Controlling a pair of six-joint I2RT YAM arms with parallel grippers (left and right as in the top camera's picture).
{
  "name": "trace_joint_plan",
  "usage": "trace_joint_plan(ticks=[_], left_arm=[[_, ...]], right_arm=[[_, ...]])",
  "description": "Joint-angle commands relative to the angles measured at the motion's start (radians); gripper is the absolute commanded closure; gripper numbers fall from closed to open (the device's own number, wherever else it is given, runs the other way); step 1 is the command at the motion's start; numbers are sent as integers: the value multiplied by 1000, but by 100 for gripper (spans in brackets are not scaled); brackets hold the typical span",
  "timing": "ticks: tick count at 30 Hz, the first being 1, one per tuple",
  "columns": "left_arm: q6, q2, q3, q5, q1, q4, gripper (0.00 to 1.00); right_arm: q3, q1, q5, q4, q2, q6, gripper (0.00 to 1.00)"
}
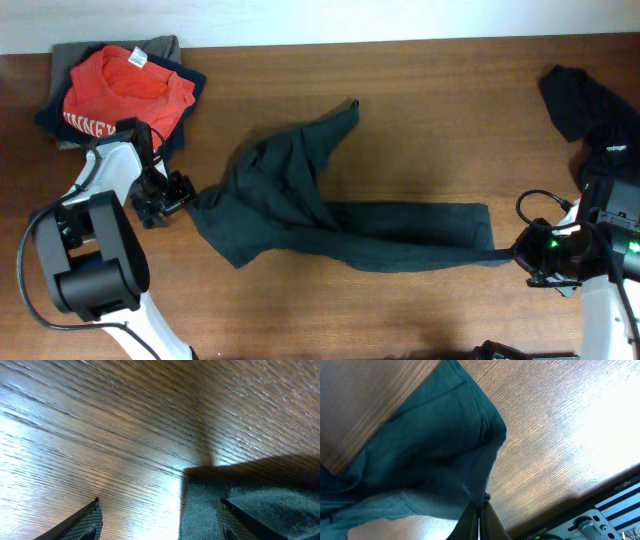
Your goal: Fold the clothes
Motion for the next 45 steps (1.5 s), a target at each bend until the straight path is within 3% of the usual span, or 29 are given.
trace_joint_plan(ticks=[1,10,16,19,22,26,30,36,45], left_arm=[[-10,45,-6,-50,-11,13,28],[-19,104,-6,-131,-147,40,27],[-32,105,-6,-132,-160,50,28],[-33,105,-6,-152,-160,50,48],[-33,105,-6,-156,-160,50,59],[-33,105,-6,-154,-160,51,82],[-33,105,-6,-154,-160,51,97],[-33,105,1,-154,-160,37,99],[-46,34,119,-146,-160,-111,99]], right_arm=[[21,5,20,0,-1,-10,96],[21,5,19,3,-1,-23,96],[21,4,20,0,-1,-36,96],[21,4,20,0,-1,-36,96],[21,4,20,-1,-1,-36,96],[21,5,20,-4,-1,-36,96],[21,4,20,-3,-1,-35,96],[21,4,20,-3,-1,-35,96],[21,4,17,-8,-2,-35,96]])
